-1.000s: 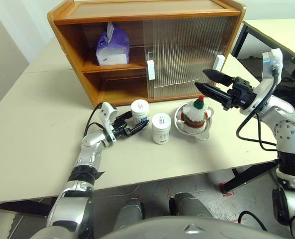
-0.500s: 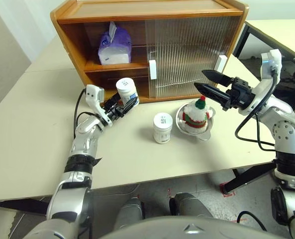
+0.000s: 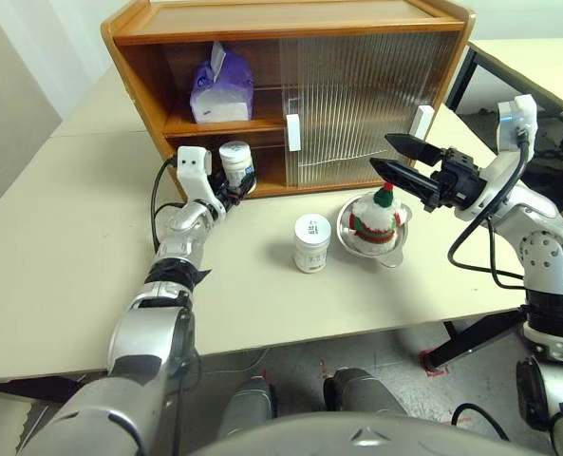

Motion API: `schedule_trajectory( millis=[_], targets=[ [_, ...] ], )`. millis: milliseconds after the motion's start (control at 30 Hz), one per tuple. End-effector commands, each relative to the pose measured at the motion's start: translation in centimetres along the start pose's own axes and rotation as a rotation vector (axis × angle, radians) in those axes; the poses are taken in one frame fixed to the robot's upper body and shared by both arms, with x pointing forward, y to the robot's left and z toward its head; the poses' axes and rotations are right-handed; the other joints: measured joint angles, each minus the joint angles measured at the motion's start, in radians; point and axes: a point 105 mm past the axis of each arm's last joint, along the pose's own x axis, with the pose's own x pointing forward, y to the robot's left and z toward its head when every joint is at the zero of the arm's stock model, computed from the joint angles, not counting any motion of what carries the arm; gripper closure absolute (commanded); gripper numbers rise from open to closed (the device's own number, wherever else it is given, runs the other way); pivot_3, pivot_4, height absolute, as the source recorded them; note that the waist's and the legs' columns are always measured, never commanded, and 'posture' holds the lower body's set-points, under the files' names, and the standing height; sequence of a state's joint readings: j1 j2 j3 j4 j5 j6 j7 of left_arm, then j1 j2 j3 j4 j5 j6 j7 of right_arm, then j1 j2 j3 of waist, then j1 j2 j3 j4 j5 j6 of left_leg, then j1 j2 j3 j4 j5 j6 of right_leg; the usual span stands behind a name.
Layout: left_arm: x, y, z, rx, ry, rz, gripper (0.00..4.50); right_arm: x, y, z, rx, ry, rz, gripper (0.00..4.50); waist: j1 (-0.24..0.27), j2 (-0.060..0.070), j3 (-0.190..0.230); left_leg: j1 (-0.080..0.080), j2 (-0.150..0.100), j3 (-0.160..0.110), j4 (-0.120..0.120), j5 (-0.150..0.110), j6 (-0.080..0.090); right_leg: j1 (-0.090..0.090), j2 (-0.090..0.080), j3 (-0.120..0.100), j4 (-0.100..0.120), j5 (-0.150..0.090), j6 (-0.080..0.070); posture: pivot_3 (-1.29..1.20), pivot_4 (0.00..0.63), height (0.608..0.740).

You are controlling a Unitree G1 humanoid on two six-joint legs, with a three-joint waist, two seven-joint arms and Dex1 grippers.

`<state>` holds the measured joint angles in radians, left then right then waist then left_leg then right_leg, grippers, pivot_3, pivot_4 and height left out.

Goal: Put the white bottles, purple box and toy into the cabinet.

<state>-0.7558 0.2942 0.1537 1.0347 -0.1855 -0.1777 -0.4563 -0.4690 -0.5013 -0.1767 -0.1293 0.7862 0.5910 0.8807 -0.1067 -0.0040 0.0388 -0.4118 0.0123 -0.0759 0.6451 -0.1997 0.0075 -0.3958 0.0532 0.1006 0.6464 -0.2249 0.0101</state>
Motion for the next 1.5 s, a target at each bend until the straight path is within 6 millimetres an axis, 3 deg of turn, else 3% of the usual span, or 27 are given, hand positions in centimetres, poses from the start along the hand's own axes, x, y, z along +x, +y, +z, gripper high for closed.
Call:
schedule_trajectory(
  millis=[33,533,867,1433,1467,1500],
  targets=[
    [0.7,0.1,0.4,0.020,-0.008,0.049,1.43,-0.2,0.2,0.3,-0.014,0.002,-0.002,0.00,-0.002,0.000,0.000,0.000,-0.001,0.000,0.000,0.000,0.000,0.000,0.000,0.000,0.000,0.001,0.001,-0.20,0.041,0.740],
    [1.7,1.0,1.3,0.009,-0.012,0.237,1.43,-0.4,0.3,0.4,-0.015,0.008,-0.011,0.00,-0.015,0.000,0.000,-0.004,-0.006,0.001,0.000,0.002,0.003,0.002,-0.004,-0.001,-0.014,0.006,0.009,-0.21,0.045,0.740],
    [2.1,0.0,1.1,0.011,-0.009,0.218,1.43,-0.6,0.3,0.6,-0.023,0.006,-0.021,0.00,-0.021,-0.001,0.001,-0.005,-0.008,0.005,0.001,0.001,0.005,0.002,-0.004,-0.003,-0.015,0.007,0.012,-0.24,0.044,0.740],
    [2.2,0.2,1.1,0.045,0.015,0.238,1.43,-1.4,0.6,0.8,-0.033,0.004,-0.062,0.00,-0.104,-0.002,0.002,-0.007,-0.011,0.011,0.004,0.001,0.007,0.002,-0.004,-0.003,-0.015,0.007,0.013,-0.28,0.042,0.740],
    [2.2,0.2,1.1,0.044,0.013,0.237,0.67,-1.3,0.6,0.8,-0.031,0.004,-0.061,0.00,-0.110,-0.002,0.002,-0.007,-0.011,0.011,0.004,0.001,0.007,0.002,-0.004,-0.003,-0.015,0.007,0.014,-0.28,0.042,0.740],
    [2.2,0.2,1.1,0.042,0.010,0.238,0.33,-1.3,0.6,0.8,-0.030,0.005,-0.059,0.00,-0.115,-0.002,0.002,-0.007,-0.011,0.011,0.004,0.001,0.007,0.002,-0.004,-0.003,-0.016,0.007,0.014,-0.28,0.042,0.740]
  ],
)
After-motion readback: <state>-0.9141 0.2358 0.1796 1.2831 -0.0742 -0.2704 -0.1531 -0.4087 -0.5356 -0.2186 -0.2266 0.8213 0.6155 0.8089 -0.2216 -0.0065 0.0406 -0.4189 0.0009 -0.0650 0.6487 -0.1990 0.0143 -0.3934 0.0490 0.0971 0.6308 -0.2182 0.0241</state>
